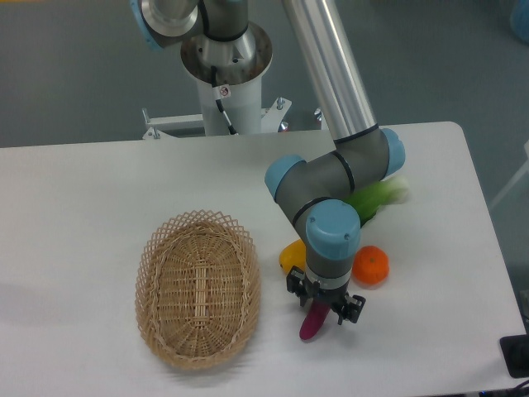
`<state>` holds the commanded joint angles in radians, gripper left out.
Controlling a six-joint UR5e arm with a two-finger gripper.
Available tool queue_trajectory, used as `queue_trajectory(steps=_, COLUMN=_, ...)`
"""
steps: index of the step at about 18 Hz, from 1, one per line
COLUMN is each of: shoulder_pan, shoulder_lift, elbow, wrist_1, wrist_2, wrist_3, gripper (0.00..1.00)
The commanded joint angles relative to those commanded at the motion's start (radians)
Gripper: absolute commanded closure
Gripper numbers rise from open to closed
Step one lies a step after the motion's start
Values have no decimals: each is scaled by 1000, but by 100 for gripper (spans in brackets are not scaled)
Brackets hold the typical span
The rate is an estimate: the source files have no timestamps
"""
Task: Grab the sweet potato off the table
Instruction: 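Close the gripper around the purple sweet potato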
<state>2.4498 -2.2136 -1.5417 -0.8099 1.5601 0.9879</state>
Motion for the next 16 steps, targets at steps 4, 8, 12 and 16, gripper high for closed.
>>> queue_trajectory(steps=4, shoulder_pan=-2, shoulder_lift=6, elbow=2, wrist_1=0, wrist_2=0, wrist_3=3, gripper=67)
queue_trajectory(steps=8, shoulder_pan=-2, shoulder_lift=23, elbow=6, wrist_1=-2, wrist_2=-3, wrist_3=6, gripper=72)
queue_trajectory(steps=12, shoulder_pan=0, shoulder_lift=49, elbow=26, wrist_1=-6, wrist_2=-14, wrist_3=15, gripper=72)
queue_trajectory(steps=16, shoulder_pan=17, shoulder_lift=93, elbow=43, wrist_1=-29, wrist_2=-31, wrist_3=84, gripper=72)
